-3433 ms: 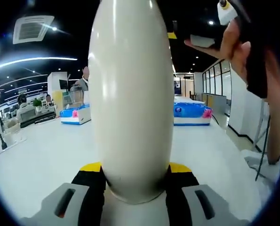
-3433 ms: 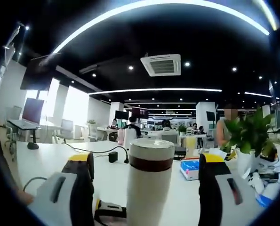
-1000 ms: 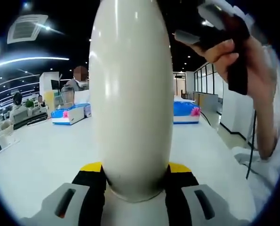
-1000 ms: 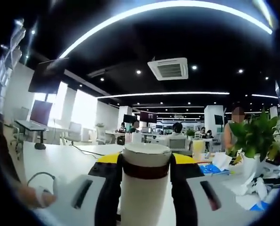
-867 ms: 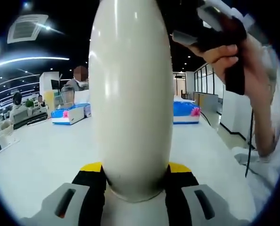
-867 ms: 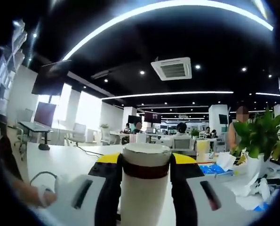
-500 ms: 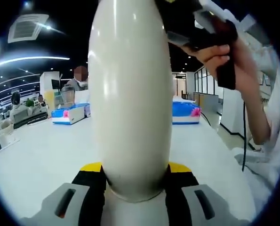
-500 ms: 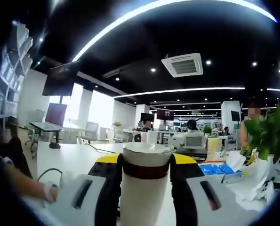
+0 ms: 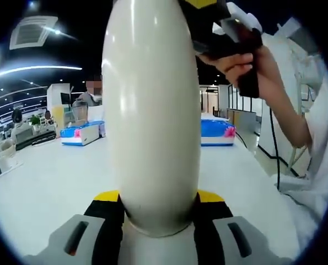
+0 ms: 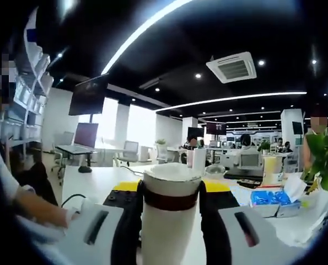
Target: Grasp the water cup twist off the cup lid place the cup lid on the table
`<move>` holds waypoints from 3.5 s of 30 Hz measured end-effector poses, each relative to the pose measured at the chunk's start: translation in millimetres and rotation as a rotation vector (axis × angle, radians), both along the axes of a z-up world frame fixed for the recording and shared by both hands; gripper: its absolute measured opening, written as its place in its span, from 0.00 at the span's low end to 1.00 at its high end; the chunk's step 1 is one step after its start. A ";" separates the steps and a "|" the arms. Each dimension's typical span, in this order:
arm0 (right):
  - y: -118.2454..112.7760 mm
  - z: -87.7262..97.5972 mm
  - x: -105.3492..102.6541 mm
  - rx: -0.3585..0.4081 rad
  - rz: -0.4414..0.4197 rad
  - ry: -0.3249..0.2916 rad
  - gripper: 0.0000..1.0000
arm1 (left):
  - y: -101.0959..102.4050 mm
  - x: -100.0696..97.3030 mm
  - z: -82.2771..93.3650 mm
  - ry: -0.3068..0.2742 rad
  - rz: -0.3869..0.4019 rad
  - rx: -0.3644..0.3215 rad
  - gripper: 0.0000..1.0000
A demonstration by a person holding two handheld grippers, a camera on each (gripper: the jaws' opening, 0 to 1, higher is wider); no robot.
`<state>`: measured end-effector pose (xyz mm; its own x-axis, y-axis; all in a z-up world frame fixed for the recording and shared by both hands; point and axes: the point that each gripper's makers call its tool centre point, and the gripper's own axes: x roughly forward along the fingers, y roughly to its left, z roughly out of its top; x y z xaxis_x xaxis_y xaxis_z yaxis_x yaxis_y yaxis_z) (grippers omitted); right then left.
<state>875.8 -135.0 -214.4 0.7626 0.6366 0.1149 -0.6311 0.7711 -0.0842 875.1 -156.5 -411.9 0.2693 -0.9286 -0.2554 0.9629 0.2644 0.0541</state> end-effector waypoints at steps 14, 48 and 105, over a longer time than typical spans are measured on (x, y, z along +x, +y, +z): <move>-0.3 -1.0 0.5 -0.011 0.151 0.032 0.43 | -0.1 -0.2 -0.3 0.001 0.000 0.000 0.51; 5.0 -5.7 -2.6 -0.087 0.168 0.035 0.44 | 0.3 -1.3 -1.3 -0.002 0.000 0.003 0.51; 6.3 7.7 -9.6 0.098 -0.467 -0.039 0.95 | -1.6 -1.8 -0.4 -0.004 -0.004 0.006 0.51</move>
